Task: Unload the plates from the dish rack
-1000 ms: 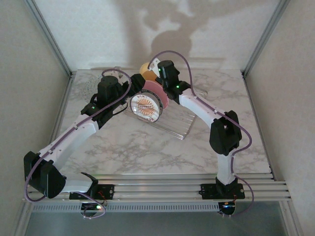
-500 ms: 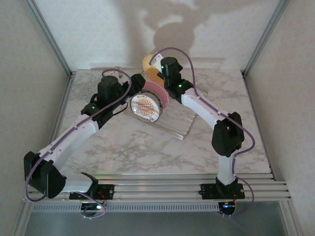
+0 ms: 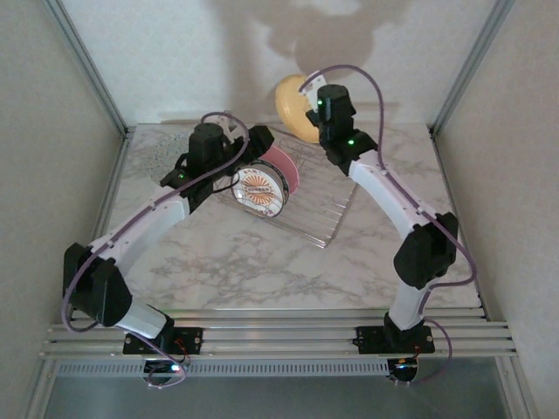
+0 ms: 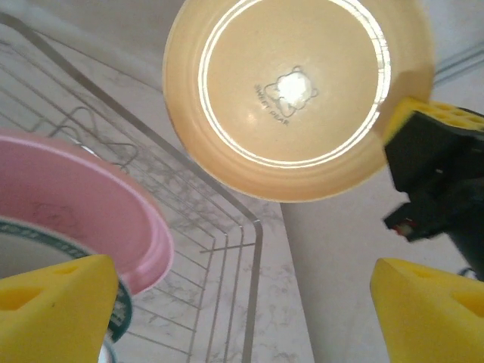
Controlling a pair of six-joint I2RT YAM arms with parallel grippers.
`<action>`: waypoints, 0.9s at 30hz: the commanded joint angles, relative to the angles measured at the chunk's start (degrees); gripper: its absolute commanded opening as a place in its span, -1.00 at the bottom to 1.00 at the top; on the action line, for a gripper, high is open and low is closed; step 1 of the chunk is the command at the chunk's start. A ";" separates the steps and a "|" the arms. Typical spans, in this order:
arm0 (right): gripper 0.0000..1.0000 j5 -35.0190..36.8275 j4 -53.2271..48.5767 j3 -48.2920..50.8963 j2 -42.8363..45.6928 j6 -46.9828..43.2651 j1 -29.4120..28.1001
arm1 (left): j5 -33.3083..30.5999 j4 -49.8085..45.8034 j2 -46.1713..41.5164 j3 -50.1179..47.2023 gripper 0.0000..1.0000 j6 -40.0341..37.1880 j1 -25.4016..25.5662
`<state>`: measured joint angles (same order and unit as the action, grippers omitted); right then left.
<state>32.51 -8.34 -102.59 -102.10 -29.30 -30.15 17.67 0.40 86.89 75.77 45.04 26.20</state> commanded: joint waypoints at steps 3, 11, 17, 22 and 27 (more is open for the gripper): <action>-1.00 -9.46 -10.48 -3.50 7.14 19.17 4.62 | 6.28 -0.53 6.70 8.86 0.73 0.15 0.52; -1.00 -21.81 -18.64 -5.24 9.71 29.93 8.25 | 10.03 -1.51 15.14 18.80 0.72 0.50 0.86; -1.00 -26.77 -20.04 -5.68 10.07 34.31 8.97 | 10.45 -4.18 18.84 23.50 0.60 -0.17 1.05; -1.00 -28.87 -20.91 -6.81 9.39 36.05 9.33 | 7.68 -7.93 19.59 25.10 0.32 -1.69 1.05; -1.00 -30.50 -21.37 -7.68 8.81 37.28 9.98 | 5.53 -10.37 19.25 25.08 0.18 -2.34 1.05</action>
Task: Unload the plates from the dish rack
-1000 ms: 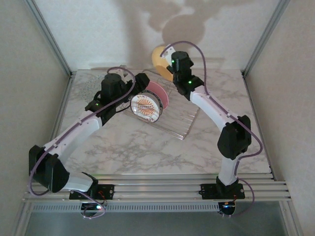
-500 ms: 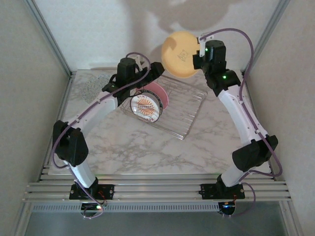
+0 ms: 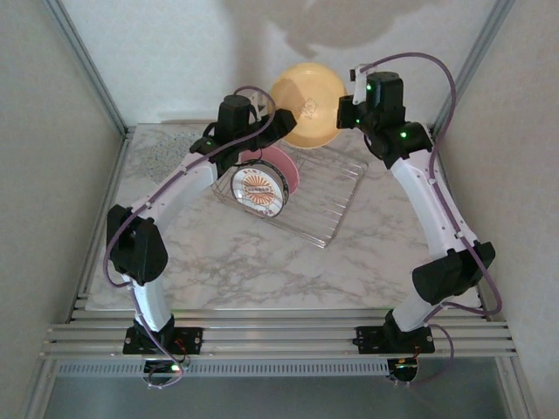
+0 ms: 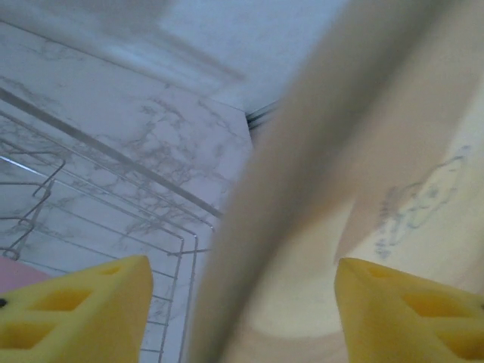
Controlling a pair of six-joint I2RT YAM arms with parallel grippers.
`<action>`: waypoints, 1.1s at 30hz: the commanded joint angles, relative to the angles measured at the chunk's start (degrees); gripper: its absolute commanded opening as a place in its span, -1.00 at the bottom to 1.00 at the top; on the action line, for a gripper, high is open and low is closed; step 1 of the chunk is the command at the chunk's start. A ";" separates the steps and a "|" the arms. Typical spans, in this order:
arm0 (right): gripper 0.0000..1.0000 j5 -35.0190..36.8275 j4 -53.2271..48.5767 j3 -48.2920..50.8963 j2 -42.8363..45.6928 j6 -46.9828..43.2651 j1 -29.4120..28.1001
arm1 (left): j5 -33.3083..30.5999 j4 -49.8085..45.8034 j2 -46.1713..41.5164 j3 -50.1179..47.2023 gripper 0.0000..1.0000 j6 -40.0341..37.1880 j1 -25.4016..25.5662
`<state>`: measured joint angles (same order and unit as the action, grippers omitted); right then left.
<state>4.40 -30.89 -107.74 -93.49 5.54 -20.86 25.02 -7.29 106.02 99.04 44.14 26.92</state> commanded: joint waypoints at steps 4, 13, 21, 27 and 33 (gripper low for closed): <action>-1.00 -3.69 0.51 -3.13 -0.41 2.74 0.82 | -1.40 -2.56 -0.06 1.59 -0.28 -1.44 0.35; -1.00 -8.54 -0.22 -3.08 -0.57 1.09 0.93 | -1.98 -3.53 -1.79 1.00 -1.00 -0.80 0.07; 0.51 -18.61 3.58 -1.14 1.50 -0.70 0.83 | -0.26 -0.48 -11.26 -8.99 -1.00 5.68 -4.99; 0.61 -27.12 14.29 7.53 5.68 -0.61 -0.20 | -0.54 -0.85 -22.37 -21.26 -1.00 10.40 -12.11; 0.62 -34.40 20.94 15.66 8.75 -3.42 -3.35 | -5.06 -5.47 -36.64 -37.78 -1.00 15.91 -20.15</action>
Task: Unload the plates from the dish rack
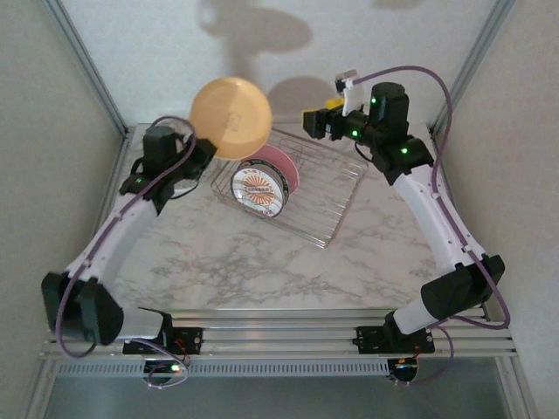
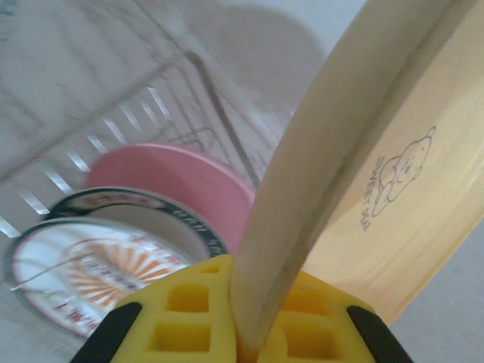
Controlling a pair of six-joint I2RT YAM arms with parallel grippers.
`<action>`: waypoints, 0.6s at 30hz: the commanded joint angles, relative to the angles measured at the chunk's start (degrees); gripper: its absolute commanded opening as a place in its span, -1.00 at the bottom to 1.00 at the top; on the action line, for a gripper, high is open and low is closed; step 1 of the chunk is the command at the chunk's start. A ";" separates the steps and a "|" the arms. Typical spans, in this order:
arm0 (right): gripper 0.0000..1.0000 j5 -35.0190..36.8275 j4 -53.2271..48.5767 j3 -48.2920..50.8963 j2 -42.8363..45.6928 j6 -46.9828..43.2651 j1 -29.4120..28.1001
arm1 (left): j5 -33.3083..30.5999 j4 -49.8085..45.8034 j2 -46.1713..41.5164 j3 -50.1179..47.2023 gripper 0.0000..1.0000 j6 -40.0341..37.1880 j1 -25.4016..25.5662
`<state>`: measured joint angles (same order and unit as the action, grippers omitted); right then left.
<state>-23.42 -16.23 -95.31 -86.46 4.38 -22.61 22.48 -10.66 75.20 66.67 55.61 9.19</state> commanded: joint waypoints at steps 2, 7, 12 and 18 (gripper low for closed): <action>0.62 -9.20 8.87 5.75 2.89 -3.32 -2.79 | -3.43 -3.94 -10.84 -11.21 -1.00 7.30 -4.97; 0.65 -11.60 7.71 8.59 4.60 -9.12 -7.13 | -5.76 -13.34 -21.14 -20.85 -1.00 9.78 -10.07; 0.65 -11.03 4.16 9.38 4.77 -12.11 -10.18 | -12.40 -23.81 -27.92 -26.00 -1.00 11.59 -11.22; 0.64 -15.29 2.74 11.15 5.89 -14.78 -11.90 | -11.98 -23.39 -31.64 -35.75 -1.00 17.21 -11.75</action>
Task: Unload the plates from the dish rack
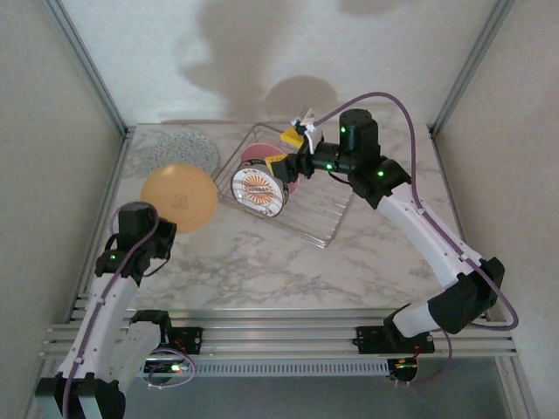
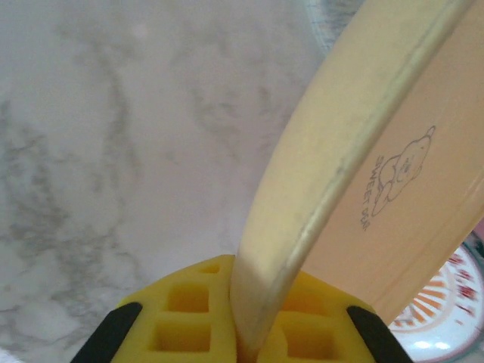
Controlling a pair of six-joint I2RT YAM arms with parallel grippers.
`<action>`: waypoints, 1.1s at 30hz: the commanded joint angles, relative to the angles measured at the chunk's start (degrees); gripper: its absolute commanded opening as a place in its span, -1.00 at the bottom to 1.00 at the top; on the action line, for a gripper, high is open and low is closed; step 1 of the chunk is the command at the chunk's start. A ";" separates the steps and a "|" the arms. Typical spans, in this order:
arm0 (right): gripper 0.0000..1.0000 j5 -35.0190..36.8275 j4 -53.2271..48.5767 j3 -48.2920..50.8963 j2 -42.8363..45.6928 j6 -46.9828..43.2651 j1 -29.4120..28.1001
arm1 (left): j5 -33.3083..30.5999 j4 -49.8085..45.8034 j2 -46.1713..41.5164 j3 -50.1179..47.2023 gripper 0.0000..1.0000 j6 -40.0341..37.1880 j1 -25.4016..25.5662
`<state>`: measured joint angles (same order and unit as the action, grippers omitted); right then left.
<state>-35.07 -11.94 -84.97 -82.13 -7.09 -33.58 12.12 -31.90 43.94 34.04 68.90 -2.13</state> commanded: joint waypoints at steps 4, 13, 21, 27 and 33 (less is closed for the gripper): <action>0.67 -5.98 -6.97 0.70 1.91 -10.40 -3.54 | -1.64 0.88 0.02 -7.63 -1.00 5.99 -0.46; 0.68 -1.90 -15.04 -0.24 0.91 -17.86 -8.07 | -0.06 8.36 6.14 -12.46 -1.00 5.63 -0.59; 0.68 -0.59 -15.56 -0.73 -0.16 -18.39 -8.33 | 2.28 12.71 11.19 -14.47 -1.00 4.64 -0.68; 0.68 2.26 -14.95 -0.81 -0.63 -18.21 -8.43 | 3.78 15.01 12.68 -15.97 -0.69 4.89 -0.69; 0.68 7.86 -13.21 -0.59 -0.61 -17.31 -8.38 | 4.06 14.65 13.10 -15.78 -0.35 4.56 -0.68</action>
<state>-31.48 -26.81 -84.73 -82.52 -24.69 -41.56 15.73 -16.93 56.90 18.87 73.71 -2.42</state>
